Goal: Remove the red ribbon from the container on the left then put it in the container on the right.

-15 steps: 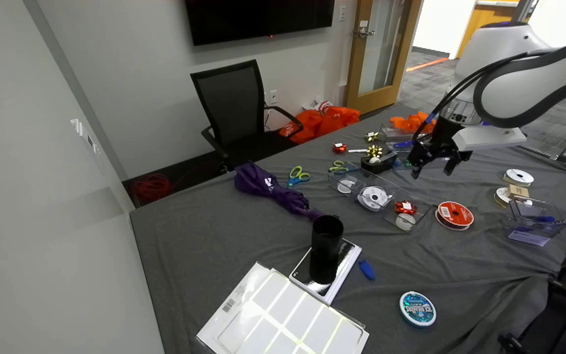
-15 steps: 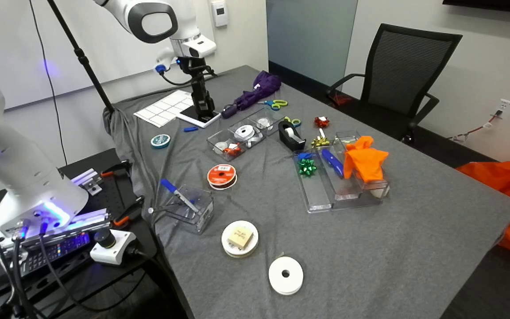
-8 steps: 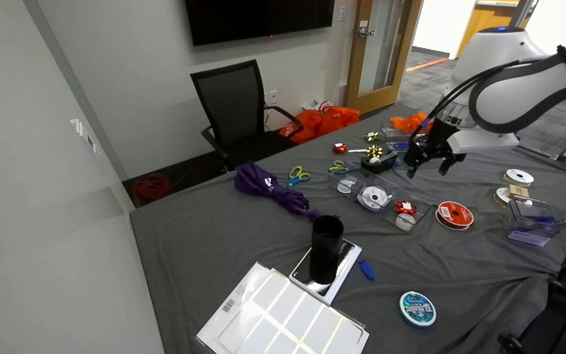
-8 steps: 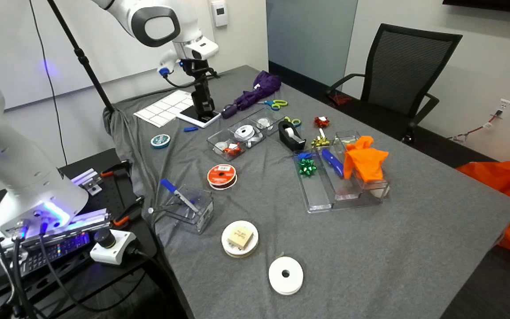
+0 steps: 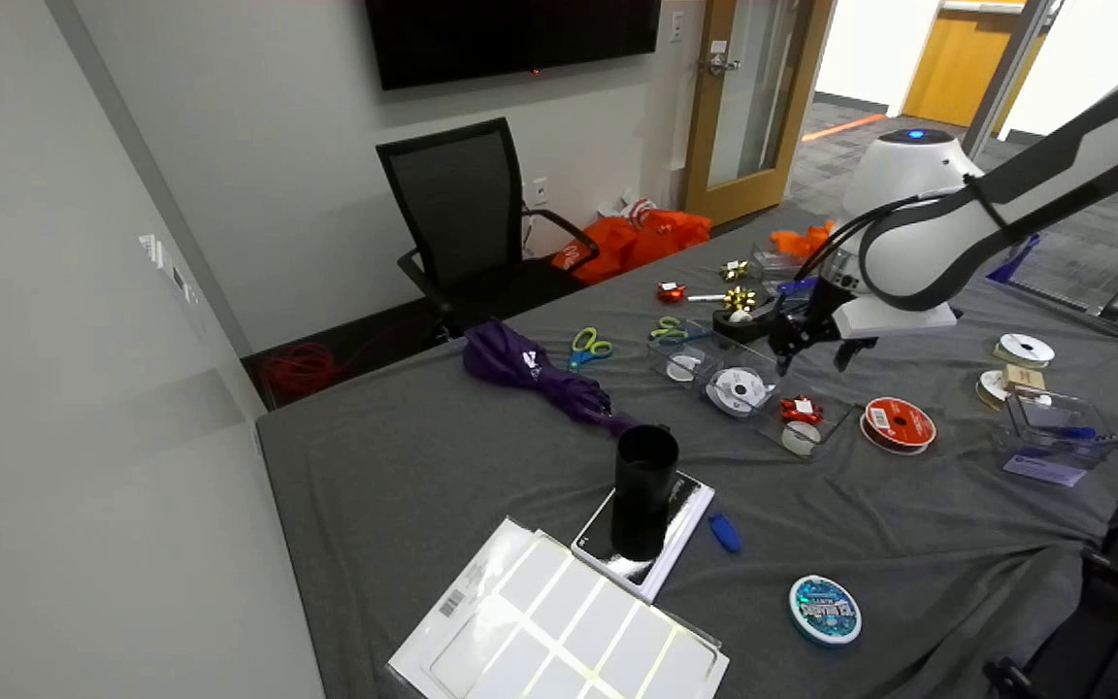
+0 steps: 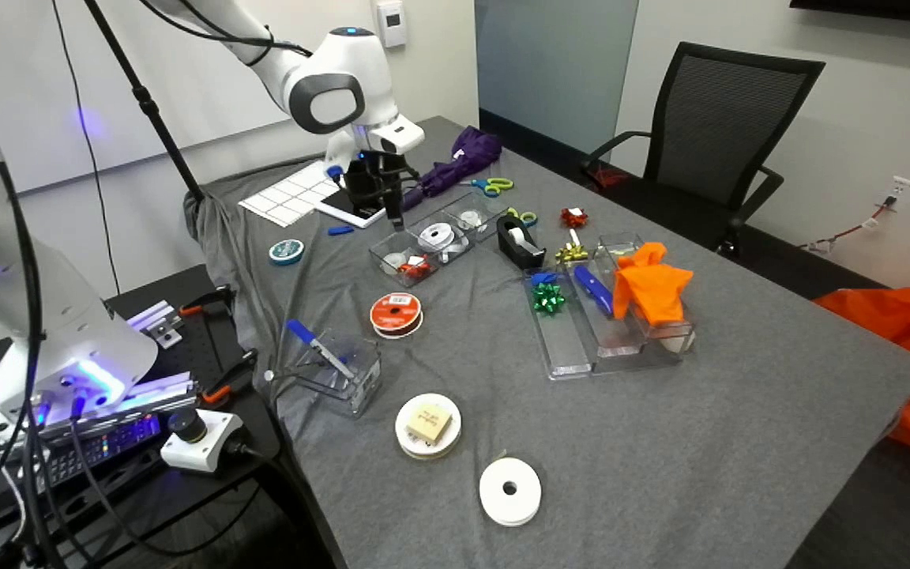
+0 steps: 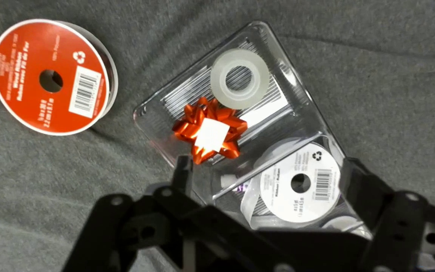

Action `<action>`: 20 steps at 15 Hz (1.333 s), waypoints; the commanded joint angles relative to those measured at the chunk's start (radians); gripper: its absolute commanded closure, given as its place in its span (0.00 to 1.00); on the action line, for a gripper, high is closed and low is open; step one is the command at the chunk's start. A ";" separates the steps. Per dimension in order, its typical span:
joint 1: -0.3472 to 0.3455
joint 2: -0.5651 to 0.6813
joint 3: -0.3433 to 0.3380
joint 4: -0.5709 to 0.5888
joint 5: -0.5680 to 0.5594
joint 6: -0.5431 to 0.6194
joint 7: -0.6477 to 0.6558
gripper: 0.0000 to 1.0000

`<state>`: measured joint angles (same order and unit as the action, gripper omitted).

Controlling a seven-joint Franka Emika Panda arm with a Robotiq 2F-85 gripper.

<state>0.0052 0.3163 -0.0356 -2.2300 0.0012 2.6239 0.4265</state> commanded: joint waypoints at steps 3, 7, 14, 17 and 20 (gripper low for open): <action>0.009 0.140 -0.011 0.088 0.044 -0.017 -0.039 0.00; 0.019 0.196 -0.024 0.122 0.050 -0.012 -0.032 0.00; 0.040 0.249 -0.059 0.152 0.027 -0.013 -0.017 0.34; 0.047 0.255 -0.079 0.141 0.016 0.000 -0.025 0.33; 0.056 0.265 -0.101 0.137 0.001 0.008 -0.021 0.33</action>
<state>0.0414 0.5654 -0.1053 -2.0958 0.0181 2.6236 0.4160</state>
